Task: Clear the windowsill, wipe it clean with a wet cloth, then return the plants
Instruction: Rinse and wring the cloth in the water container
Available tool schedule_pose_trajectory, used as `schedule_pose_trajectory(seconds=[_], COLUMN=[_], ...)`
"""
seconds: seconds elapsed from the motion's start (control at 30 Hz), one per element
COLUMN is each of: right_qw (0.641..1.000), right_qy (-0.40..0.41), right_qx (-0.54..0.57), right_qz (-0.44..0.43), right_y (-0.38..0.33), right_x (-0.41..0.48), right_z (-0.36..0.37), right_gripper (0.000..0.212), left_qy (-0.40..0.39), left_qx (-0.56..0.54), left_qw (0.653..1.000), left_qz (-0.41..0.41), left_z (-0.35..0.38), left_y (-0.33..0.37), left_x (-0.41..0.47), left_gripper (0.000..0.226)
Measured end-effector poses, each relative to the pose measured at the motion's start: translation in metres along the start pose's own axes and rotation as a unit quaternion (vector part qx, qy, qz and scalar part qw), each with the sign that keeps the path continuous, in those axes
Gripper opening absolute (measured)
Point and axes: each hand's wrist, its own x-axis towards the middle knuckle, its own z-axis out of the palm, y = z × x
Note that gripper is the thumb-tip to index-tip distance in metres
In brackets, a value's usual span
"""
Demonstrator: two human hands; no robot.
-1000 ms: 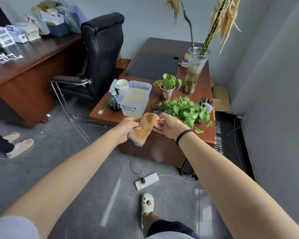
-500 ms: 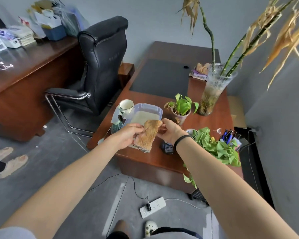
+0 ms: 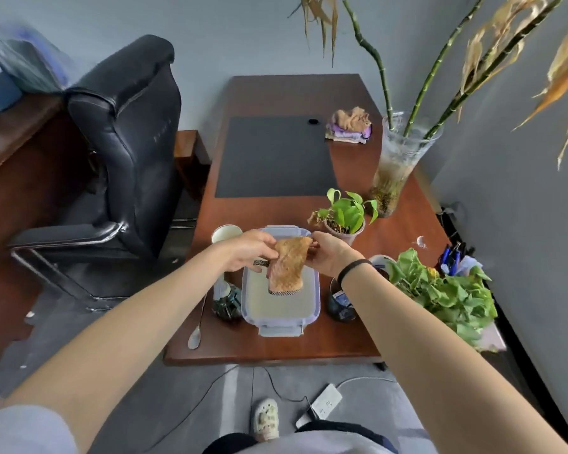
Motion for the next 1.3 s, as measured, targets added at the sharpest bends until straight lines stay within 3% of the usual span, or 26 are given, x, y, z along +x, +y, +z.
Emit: schedule_pose_trajectory(seconds=[0.1,0.3,0.4,0.57,0.63,0.8,0.9,1.0,1.07,1.13,1.23,1.3], right_qw=[0.999,0.997,0.997,0.98,0.959,0.941,0.927,0.916,0.91,0.902,0.9,0.906], right_qy=[0.022,0.063,0.06,0.117,0.152,0.169,0.164,0.11,0.049,-0.01,-0.043,-0.045], right_qx=[0.005,0.021,0.004,-0.155,-0.221,-0.26,-0.293,-0.339,-0.368,-0.394,-0.395,-0.382], right_qz=[0.026,0.038,0.039,-0.033,-0.088,-0.139,-0.17,-0.184,-0.185,-0.174,-0.176,-0.177], right_y=[0.007,0.013,0.019,0.023,0.02,0.009,0.005,0.0,-0.004,-0.008,-0.014,-0.022], right_x=[0.008,0.021,0.028,0.039,0.041,0.043,0.039,0.034,0.029,0.022,0.015,0.014], right_z=[-0.001,0.0,0.001,-0.015,-0.016,-0.016,-0.016,-0.008,0.001,0.011,0.022,0.021], right_gripper=[0.02,0.032,0.034,0.012,0.028,0.052,0.051,0.044,0.036,0.03,0.026,0.027], left_qy=[-0.004,-0.006,0.036,0.175,0.217,0.183,0.126,0.058,0.115,0.128,-0.016,-0.076], left_qx=[0.032,-0.048,-0.043,-0.049,-0.047,0.096,0.176,0.249,0.265,0.247,0.159,0.147], left_qw=[0.999,0.998,0.996,0.978,0.97,0.977,0.975,0.964,0.957,0.959,0.983,0.983], left_qz=[-0.012,-0.032,-0.074,-0.105,-0.095,-0.057,-0.055,-0.069,-0.025,0.052,0.09,0.082], left_z=[-0.015,-0.023,-0.02,-0.021,-0.023,-0.02,-0.018,-0.024,-0.029,-0.03,-0.027,-0.024], left_y=[-0.003,-0.004,-0.004,-0.007,-0.009,-0.01,-0.005,0.002,0.007,0.013,0.02,0.018], left_x=[0.017,0.032,0.035,0.041,0.042,0.039,0.034,0.032,0.035,0.037,0.031,0.028], left_gripper=[0.007,0.007,0.01,0.031,0.035,0.024,0.028,0.032,0.025,0.035,0.07,0.07])
